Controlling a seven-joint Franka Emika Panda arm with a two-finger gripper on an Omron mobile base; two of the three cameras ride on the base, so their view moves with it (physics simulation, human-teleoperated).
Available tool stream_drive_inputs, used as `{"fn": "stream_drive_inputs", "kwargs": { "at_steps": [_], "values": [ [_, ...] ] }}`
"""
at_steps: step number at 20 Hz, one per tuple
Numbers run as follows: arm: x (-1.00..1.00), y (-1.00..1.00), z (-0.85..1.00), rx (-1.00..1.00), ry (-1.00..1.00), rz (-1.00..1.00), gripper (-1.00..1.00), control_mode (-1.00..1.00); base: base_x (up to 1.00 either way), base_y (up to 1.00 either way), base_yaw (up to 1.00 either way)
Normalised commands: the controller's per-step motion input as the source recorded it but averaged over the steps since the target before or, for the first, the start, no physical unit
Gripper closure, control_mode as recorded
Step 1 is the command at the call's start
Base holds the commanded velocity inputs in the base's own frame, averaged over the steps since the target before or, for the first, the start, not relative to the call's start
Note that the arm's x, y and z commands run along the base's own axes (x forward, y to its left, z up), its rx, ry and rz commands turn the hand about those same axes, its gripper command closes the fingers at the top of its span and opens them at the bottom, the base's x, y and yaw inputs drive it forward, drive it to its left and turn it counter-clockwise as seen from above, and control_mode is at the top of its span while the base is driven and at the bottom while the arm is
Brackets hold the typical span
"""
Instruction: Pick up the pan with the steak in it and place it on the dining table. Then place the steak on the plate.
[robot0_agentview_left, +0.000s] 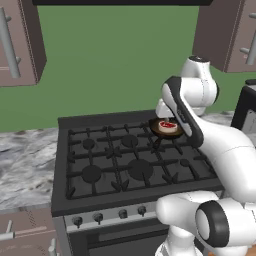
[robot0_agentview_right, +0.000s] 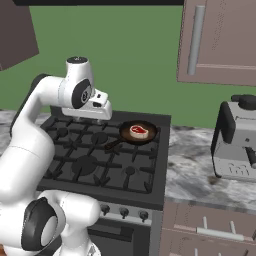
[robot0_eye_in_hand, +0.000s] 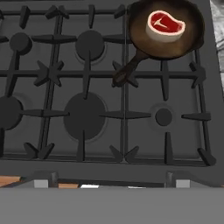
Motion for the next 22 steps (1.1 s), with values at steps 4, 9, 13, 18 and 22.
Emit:
{"fn": "stream_drive_inputs", "kwargs": {
  "at_steps": [4,9,13,18,22],
  "values": [
    [0.10,0.00,-0.19,-0.02,0.00,-0.03,-1.00,-1.00,0.00,0.00,0.00],
    [0.24,0.00,-0.24,-0.01,0.00,-0.09,-1.00,-1.00,0.00,0.00,0.00],
    [0.35,0.00,-0.27,0.00,0.00,-0.12,-1.00,-1.00,0.00,0.00,0.00],
    [0.39,-0.04,-0.29,0.00,0.00,-0.13,-1.00,-1.00,0.00,0.00,0.00],
    [0.43,-0.05,-0.31,0.00,0.00,-0.13,-1.00,-1.00,0.00,0.00,0.00]
  ]
}}
